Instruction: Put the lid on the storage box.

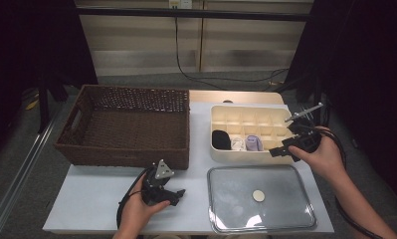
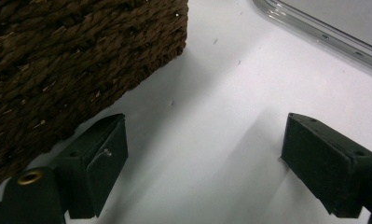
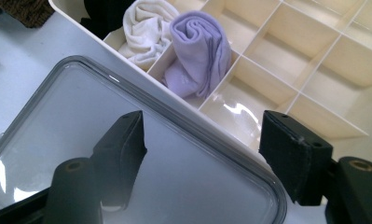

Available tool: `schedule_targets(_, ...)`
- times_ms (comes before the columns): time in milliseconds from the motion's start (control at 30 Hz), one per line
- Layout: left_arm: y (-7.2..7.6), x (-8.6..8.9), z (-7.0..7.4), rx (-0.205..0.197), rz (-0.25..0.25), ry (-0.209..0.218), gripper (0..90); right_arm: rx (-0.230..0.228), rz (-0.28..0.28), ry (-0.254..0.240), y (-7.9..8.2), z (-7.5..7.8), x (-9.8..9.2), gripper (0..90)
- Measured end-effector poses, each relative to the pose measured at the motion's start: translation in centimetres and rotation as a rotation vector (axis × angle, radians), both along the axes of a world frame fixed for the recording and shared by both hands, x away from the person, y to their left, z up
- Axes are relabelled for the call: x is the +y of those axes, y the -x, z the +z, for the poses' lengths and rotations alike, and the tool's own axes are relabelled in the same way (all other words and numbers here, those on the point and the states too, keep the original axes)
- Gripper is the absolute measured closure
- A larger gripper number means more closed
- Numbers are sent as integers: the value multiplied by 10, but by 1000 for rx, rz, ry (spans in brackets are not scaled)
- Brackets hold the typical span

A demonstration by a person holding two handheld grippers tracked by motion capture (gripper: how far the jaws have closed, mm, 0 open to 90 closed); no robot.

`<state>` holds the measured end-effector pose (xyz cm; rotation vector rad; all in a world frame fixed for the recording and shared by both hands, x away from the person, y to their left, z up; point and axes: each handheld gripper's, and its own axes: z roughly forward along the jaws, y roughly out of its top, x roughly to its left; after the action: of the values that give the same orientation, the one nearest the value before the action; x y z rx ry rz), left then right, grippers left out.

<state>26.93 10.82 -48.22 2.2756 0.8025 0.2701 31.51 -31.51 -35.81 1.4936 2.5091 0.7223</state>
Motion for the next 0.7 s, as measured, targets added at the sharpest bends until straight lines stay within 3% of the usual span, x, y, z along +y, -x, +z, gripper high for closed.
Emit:
schedule_targets(233, -1, -4, 8, 78, 10, -9, 167, 1, -11, -8, 12, -3, -11, 306)
schedule_targets(400, -3, -12, 12, 133, -16, -8, 174, 8, -20, -2, 19, -7, -15, 300)
schedule_targets(633, -3, -19, 19, 148, -31, -37, 212, 23, -20, -8, 25, -11, -16, 300)
schedule_targets(700, -4, -21, 22, 163, -51, -24, 268, 30, -19, -1, 27, -13, -15, 300)
